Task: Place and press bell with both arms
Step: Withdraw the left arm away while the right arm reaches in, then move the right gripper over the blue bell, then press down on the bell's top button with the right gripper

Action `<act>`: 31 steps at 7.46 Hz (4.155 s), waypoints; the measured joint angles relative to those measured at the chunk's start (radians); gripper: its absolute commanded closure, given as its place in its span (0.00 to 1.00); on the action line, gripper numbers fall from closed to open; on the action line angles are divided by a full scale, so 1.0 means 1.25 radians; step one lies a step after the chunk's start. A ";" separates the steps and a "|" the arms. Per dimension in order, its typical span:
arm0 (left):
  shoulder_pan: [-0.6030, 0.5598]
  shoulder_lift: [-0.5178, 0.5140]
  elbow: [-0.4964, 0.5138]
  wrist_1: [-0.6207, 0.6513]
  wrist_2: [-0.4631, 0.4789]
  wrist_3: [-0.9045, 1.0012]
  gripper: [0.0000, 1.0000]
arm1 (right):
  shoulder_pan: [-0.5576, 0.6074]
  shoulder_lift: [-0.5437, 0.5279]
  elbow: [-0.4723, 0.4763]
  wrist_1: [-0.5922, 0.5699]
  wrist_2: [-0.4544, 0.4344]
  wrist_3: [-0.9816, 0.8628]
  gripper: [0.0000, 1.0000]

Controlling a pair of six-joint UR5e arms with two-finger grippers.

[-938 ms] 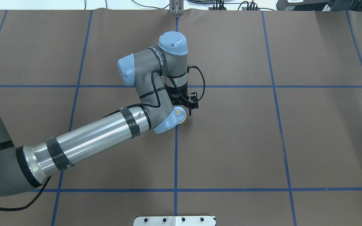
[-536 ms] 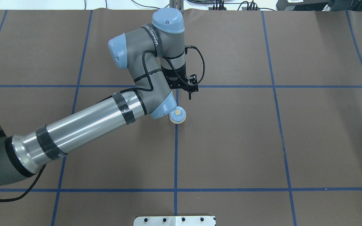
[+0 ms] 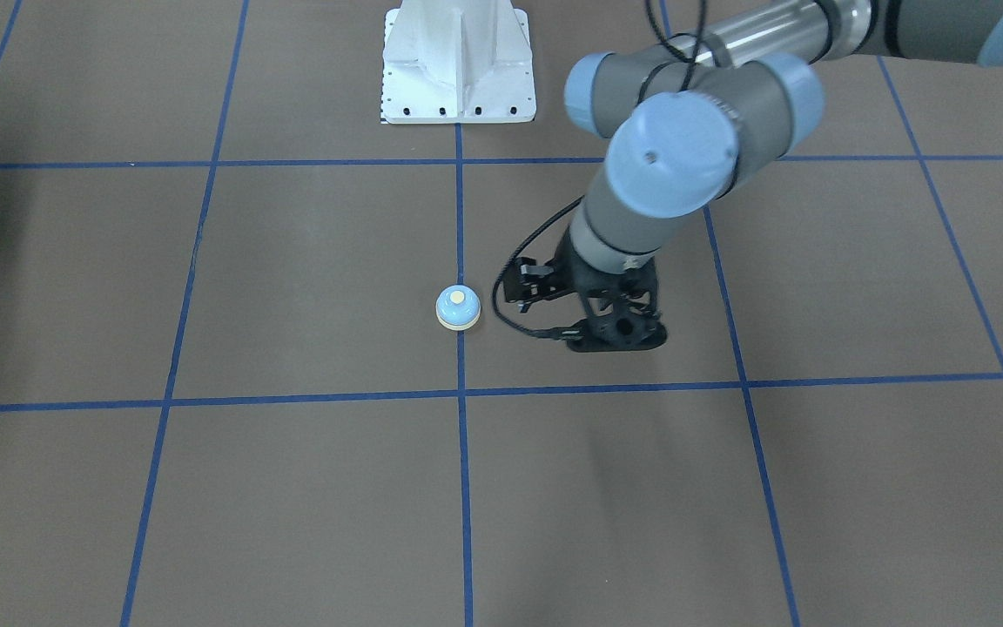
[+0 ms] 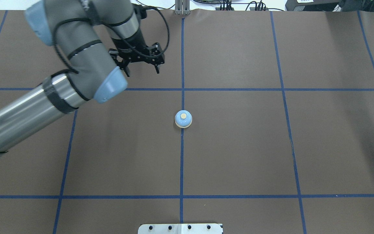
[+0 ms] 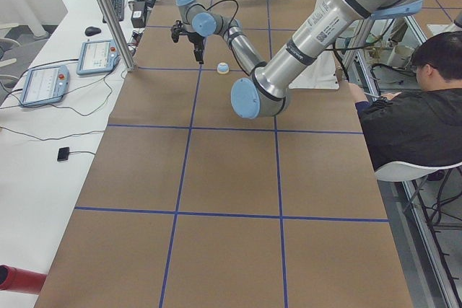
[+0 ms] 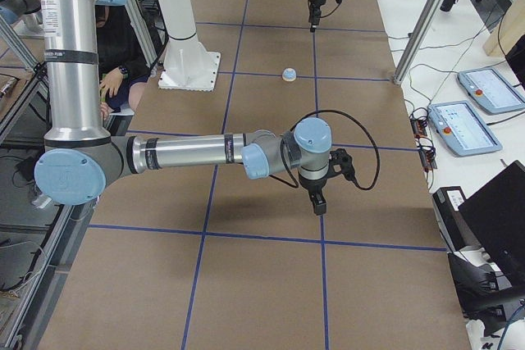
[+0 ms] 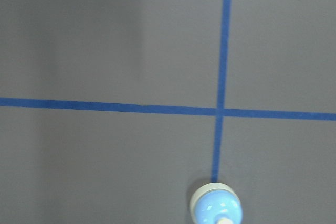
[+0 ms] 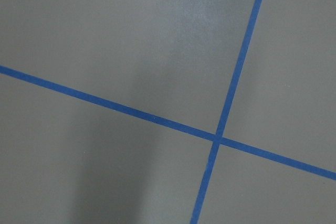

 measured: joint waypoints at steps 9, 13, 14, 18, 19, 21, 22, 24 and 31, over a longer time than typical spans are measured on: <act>-0.556 0.625 -0.187 -0.008 0.001 0.952 0.00 | -0.303 0.194 0.185 -0.009 -0.013 0.603 0.00; -0.675 0.769 -0.162 -0.072 -0.008 0.936 0.00 | -0.470 0.357 0.225 -0.185 -0.157 0.780 0.00; -0.675 0.776 -0.163 -0.076 -0.008 0.874 0.00 | -0.522 0.398 0.230 -0.241 -0.214 0.785 0.00; -0.602 0.775 -0.169 -0.095 -0.008 0.773 0.00 | -0.619 0.491 0.193 -0.281 -0.262 0.837 0.00; -0.586 0.774 -0.170 -0.113 -0.008 0.751 0.00 | -0.649 0.540 0.141 -0.280 -0.282 0.878 0.00; -0.576 0.773 -0.171 -0.127 -0.009 0.737 0.00 | -0.709 0.661 -0.008 -0.277 -0.355 0.946 0.00; -0.575 0.773 -0.171 -0.129 -0.009 0.735 0.00 | -0.719 0.704 -0.077 -0.269 -0.371 0.953 0.00; -0.573 0.773 -0.171 -0.129 -0.009 0.734 0.00 | -0.723 0.733 -0.179 -0.190 -0.386 0.952 0.97; -0.570 0.773 -0.169 -0.130 -0.009 0.731 0.00 | -0.738 0.711 -0.218 -0.148 -0.387 0.950 1.00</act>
